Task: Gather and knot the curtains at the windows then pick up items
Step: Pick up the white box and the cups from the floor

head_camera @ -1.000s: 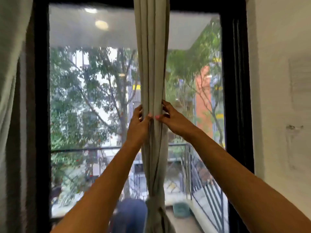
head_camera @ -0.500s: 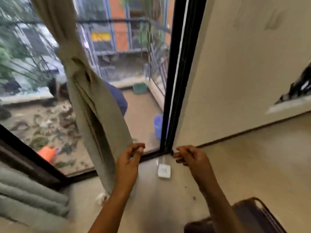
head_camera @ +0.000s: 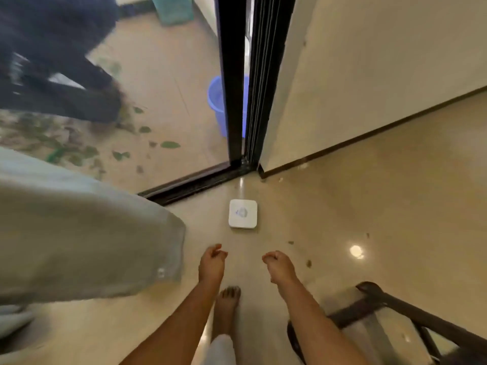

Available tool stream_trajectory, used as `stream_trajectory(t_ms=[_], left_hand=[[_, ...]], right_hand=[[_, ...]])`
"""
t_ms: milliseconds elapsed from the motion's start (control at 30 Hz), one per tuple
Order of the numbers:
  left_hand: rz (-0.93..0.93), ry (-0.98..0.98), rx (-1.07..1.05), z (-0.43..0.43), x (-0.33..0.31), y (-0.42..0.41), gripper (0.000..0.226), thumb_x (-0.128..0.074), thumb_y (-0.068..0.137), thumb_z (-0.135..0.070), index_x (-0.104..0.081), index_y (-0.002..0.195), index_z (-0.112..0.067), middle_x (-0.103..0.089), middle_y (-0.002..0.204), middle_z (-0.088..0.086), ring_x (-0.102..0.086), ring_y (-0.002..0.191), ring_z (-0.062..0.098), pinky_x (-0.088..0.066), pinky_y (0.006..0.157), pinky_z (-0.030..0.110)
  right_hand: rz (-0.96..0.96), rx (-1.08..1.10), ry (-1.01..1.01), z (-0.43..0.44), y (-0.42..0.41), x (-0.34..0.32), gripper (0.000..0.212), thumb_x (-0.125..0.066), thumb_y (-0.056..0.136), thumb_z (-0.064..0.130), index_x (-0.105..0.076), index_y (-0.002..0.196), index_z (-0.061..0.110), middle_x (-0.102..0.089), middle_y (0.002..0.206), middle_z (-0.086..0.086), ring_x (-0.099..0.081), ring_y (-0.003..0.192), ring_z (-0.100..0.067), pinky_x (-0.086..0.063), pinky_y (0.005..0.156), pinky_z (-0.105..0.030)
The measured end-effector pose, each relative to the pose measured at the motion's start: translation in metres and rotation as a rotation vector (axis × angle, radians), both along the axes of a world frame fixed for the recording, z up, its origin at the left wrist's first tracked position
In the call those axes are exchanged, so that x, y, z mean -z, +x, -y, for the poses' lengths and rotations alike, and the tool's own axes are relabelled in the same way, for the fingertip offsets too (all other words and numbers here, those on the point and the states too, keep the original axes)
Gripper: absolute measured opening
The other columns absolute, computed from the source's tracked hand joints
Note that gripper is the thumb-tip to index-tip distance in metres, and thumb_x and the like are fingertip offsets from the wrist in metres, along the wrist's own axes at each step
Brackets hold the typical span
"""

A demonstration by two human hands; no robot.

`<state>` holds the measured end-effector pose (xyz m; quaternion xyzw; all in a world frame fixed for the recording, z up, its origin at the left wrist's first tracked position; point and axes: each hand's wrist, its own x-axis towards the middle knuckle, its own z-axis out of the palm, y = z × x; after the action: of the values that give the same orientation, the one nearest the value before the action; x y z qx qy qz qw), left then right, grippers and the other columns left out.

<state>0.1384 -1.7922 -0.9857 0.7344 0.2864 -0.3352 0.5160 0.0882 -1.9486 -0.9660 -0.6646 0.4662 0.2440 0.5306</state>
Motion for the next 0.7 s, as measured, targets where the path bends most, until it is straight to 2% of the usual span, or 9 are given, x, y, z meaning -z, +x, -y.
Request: stream_trajectory(t_ms=[100,233,367,433,533,633,700], left_hand=[[-0.043,0.078,0.055,0.019,0.094,0.070,0.038,-0.058,0.091,-0.016,-0.053,0.129,-0.015,-0.058,0.125,0.018,-0.056,0.109,0.033,-0.047,0.094,0.040],[-0.036,0.071,0.144,0.045,0.196,0.146,0.051,-0.058,0.093,-0.023,-0.041,0.141,-0.016,-0.047,0.141,0.013,-0.049,0.124,0.032,-0.041,0.102,0.041],[-0.070,-0.007,0.135,0.062,0.262,0.169,0.056,-0.055,0.095,-0.028,-0.034,0.145,-0.015,-0.041,0.147,0.011,-0.045,0.127,0.031,-0.040,0.103,0.039],[-0.062,-0.038,0.112,0.064,0.279,0.167,0.054,-0.055,0.095,-0.032,-0.037,0.143,-0.015,-0.047,0.142,0.010,-0.050,0.122,0.031,-0.043,0.102,0.040],[-0.089,0.003,0.063,0.055,0.284,0.153,0.054,-0.054,0.093,-0.042,-0.045,0.138,-0.012,-0.054,0.136,0.010,-0.054,0.118,0.032,-0.045,0.102,0.046],[-0.052,-0.080,-0.081,0.040,0.251,0.117,0.027,-0.055,0.095,-0.030,-0.056,0.117,-0.013,-0.063,0.122,0.011,-0.061,0.108,0.031,-0.050,0.096,0.046],[-0.084,-0.208,-0.245,0.026,0.221,0.088,0.022,-0.059,0.094,-0.020,-0.059,0.114,-0.012,-0.067,0.111,0.010,-0.064,0.097,0.029,-0.055,0.085,0.044]], right_hand=[[-0.053,-0.103,-0.101,0.019,0.062,0.094,0.031,-0.054,0.090,0.023,-0.056,0.117,0.008,-0.058,0.116,-0.009,-0.054,0.108,-0.028,-0.038,0.080,-0.026],[-0.022,-0.167,-0.149,0.034,0.131,0.203,0.036,-0.053,0.090,0.026,-0.052,0.119,0.004,-0.057,0.117,-0.012,-0.054,0.105,-0.027,-0.034,0.073,-0.024],[-0.072,-0.055,-0.098,0.031,0.165,0.280,0.052,-0.056,0.089,0.025,-0.040,0.133,0.003,-0.050,0.133,-0.017,-0.050,0.119,-0.032,-0.041,0.089,-0.030],[-0.059,0.060,-0.044,0.026,0.168,0.296,0.058,-0.058,0.089,0.025,-0.036,0.138,0.005,-0.048,0.136,-0.015,-0.049,0.121,-0.033,-0.043,0.097,-0.035],[0.000,0.148,-0.093,0.019,0.152,0.299,0.047,-0.060,0.087,0.022,-0.048,0.130,0.009,-0.056,0.128,-0.013,-0.055,0.112,-0.032,-0.046,0.095,-0.039],[0.056,0.211,-0.023,0.008,0.118,0.275,0.033,-0.063,0.085,0.017,-0.057,0.117,0.013,-0.062,0.119,-0.011,-0.059,0.099,-0.026,-0.049,0.083,-0.036],[0.081,0.320,0.121,-0.004,0.089,0.245,0.027,-0.062,0.087,0.009,-0.056,0.112,0.017,-0.063,0.114,-0.007,-0.059,0.096,-0.025,-0.049,0.074,-0.035]])
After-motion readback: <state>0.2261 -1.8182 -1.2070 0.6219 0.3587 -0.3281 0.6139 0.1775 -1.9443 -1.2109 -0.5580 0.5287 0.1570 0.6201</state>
